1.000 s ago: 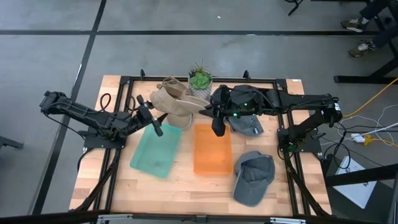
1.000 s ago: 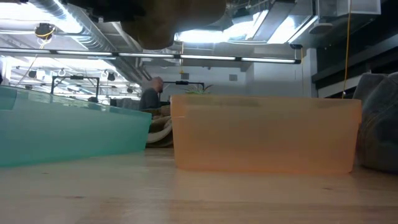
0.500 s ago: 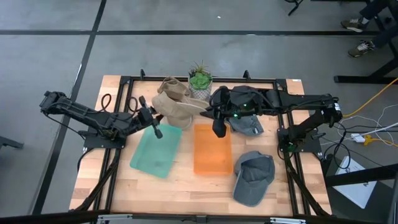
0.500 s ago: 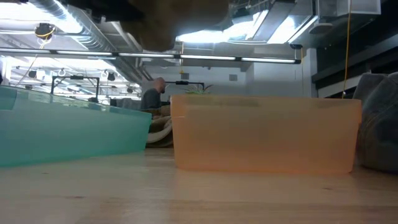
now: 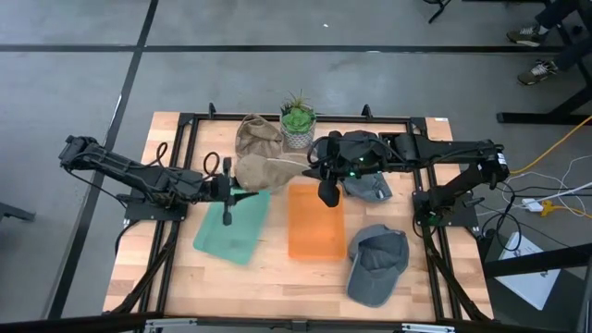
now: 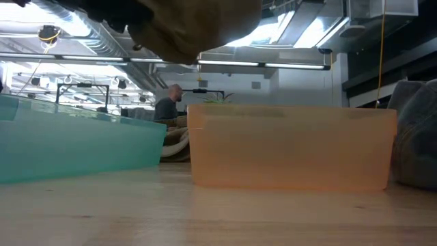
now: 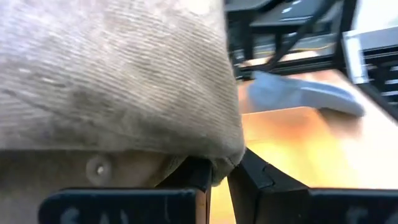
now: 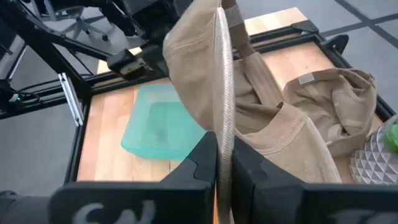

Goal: Pick & Place hat
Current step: Put the right brown cap into the orange bin

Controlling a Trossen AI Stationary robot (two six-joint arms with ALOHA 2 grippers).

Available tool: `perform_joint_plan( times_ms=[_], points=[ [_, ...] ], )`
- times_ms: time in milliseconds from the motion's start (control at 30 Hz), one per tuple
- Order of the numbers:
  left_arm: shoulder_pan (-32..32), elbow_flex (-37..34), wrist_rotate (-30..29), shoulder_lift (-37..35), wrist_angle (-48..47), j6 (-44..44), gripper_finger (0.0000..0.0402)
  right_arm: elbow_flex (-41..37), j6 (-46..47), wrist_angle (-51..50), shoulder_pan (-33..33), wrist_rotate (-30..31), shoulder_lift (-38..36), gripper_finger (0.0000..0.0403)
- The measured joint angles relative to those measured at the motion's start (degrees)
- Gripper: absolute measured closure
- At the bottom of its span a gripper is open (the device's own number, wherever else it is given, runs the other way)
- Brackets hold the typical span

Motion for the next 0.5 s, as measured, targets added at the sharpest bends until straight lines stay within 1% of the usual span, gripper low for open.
perform_joint_plan(
  times_ms=[200, 367, 500],
  points=[
    [0.0, 0.0, 9.3, -2.1, -3.5, 0.2, 0.0367, 0.0, 0.0, -0.8, 0.0, -5.8, 0.0, 0.037],
    [0.0, 0.0, 16.5, -3.4, -7.6, 0.2, 0.0376, 0.0, -0.1, -1.0, 0.0, -6.2, 0.0, 0.0367],
    [0.0, 0.0, 19.9, -3.7, -8.3, -0.2, 0.0375, 0.0, -1.6, -1.0, 0.0, -5.4, 0.0, 0.0361]
  ],
)
